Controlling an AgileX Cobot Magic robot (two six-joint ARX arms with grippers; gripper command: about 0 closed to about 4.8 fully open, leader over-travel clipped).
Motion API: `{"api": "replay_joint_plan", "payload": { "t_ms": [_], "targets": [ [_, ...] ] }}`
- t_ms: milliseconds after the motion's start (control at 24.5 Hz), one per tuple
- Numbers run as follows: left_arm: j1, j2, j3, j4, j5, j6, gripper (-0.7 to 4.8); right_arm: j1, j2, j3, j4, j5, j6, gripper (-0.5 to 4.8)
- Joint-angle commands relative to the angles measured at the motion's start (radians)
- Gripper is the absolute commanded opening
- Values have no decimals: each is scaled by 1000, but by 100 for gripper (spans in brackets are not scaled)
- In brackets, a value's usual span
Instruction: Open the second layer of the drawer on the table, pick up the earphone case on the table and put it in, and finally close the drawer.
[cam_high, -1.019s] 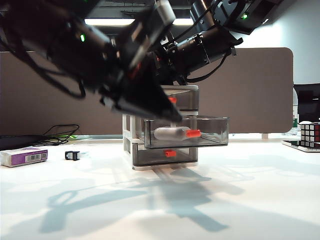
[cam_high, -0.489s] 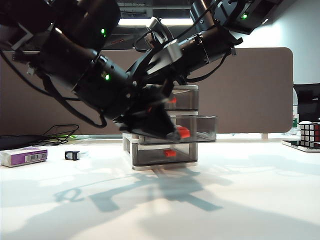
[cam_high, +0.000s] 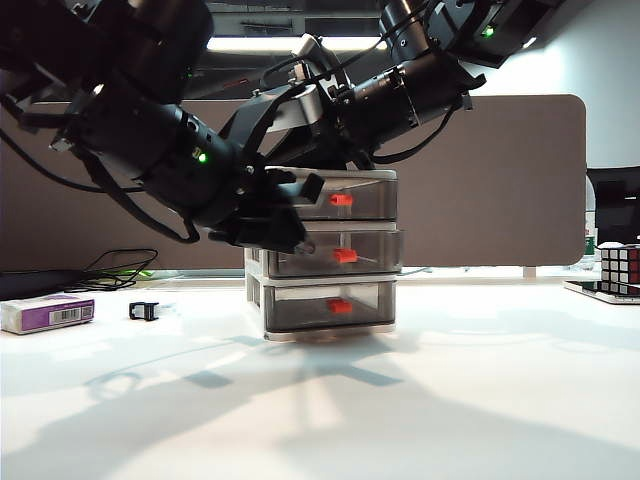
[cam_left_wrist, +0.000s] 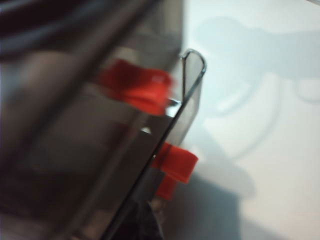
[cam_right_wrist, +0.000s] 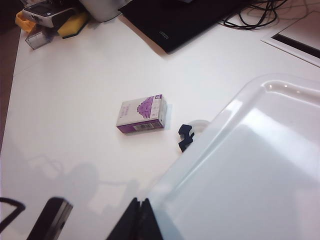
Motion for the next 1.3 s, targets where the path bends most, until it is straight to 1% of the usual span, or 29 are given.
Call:
{"api": "replay_joint_plan", "payload": {
  "t_ms": [41,204,285,367,408,448,652,693,734,774,856,1019,1101,1223,1304],
  "targets": [
    [21,12,3,48,-11,9,-6,6,29,-26,-141,16,29,-1],
    [33,23,3,84,-13,10,-6,6,31,-26,-144,14,27,-1],
    [35,24,3,88,-38,15,-6,6,31,-26,-144,14,27,-1],
    [41,24,3,82,-8,16,-6,6,31,-26,-142,15,27,-1],
    [41,19,3,56,31,21,-6,6,31,-26,-137,14,27,-1],
    [41,16,3,39,37,34,-6,6,31,-26,-135,14,27,-1],
    [41,-25,1,-78,37,95,-6,6,26,-25,-95,14,24,-1],
    [41,-54,-4,-111,37,126,-6,6,10,-24,-72,14,18,-1],
    [41,-79,-9,-126,36,133,-6,6,-2,-24,-65,14,5,-1],
    [41,-129,-27,-127,33,134,-6,6,-29,-24,-65,15,-9,-1],
    [41,-243,-64,-140,-34,93,-6,5,-75,-24,-74,15,-14,-1],
    [41,-462,-134,-228,-134,88,-6,5,-153,-24,-140,29,-94,-1],
    [41,-574,-176,-258,-168,57,-6,5,-193,-25,-187,61,-130,-1],
    [41,-731,-246,-274,-226,25,-6,5,-241,-26,-235,92,-135,-1],
    [37,-901,-312,-326,-266,-3,-6,3,-285,-26,-296,93,-135,-1]
  ]
}}
